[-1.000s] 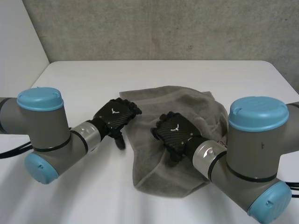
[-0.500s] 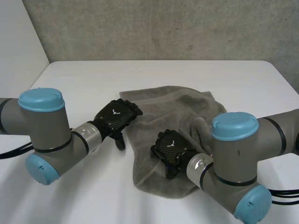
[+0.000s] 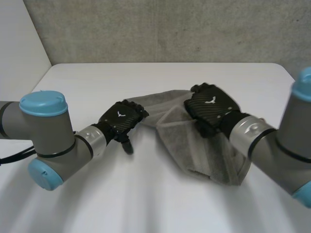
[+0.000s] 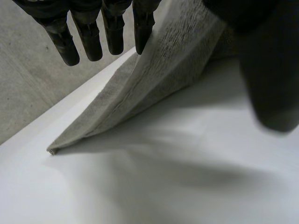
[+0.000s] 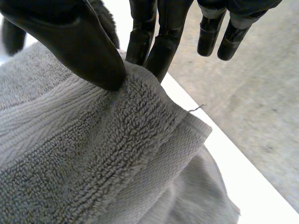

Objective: Fold the towel.

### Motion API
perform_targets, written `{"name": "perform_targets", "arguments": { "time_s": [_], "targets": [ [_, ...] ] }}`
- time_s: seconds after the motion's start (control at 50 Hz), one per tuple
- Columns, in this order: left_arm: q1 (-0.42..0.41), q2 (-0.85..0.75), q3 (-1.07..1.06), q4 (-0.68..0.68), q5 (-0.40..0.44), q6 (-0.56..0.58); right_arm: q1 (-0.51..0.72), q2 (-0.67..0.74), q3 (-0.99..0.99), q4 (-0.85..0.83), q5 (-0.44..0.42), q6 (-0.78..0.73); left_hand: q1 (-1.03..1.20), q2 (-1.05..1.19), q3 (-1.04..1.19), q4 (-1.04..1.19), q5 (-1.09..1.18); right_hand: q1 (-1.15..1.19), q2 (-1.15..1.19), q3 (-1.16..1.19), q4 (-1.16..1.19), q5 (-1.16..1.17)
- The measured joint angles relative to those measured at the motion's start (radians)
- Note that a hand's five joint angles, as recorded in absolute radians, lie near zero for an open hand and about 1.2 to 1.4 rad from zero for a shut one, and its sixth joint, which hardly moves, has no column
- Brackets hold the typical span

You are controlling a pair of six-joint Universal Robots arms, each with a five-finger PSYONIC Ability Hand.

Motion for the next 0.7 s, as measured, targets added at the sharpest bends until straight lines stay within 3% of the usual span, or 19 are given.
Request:
{"name": "perform_targets", "arguments": {
  "time_s": [0.18, 0.34, 0.48, 0.7],
  "targets": [
    [-0.025, -0.014, 0.002, 0.125, -0.035, -0.052, -0.083, -0.109, 0.078, 0.012, -0.055, 0.005, 0.0, 0.0, 0.0, 0.0, 0.0, 0.006, 0.0, 0.0, 0.0, 0.0],
    [-0.044, -0.044, 0.015, 0.262, -0.141, -0.171, -0.125, -0.174, 0.172, 0.059, -0.189, 0.021, 0.0, 0.0, 0.0, 0.0, 0.0, 0.009, 0.0, 0.0, 0.0, 0.0],
    [-0.069, -0.102, 0.033, 0.275, -0.156, -0.188, -0.154, -0.236, 0.196, 0.088, -0.247, 0.033, 0.0, 0.0, 0.0, 0.0, 0.0, 0.009, 0.009, 0.0, 0.0, 0.0],
    [-0.101, -0.178, 0.05, 0.263, -0.147, -0.181, -0.173, -0.279, 0.174, 0.092, -0.251, 0.064, 0.0, 0.002, 0.0, 0.0, 0.002, 0.011, 0.009, 0.0, 0.0, 0.0]
  ]
}}
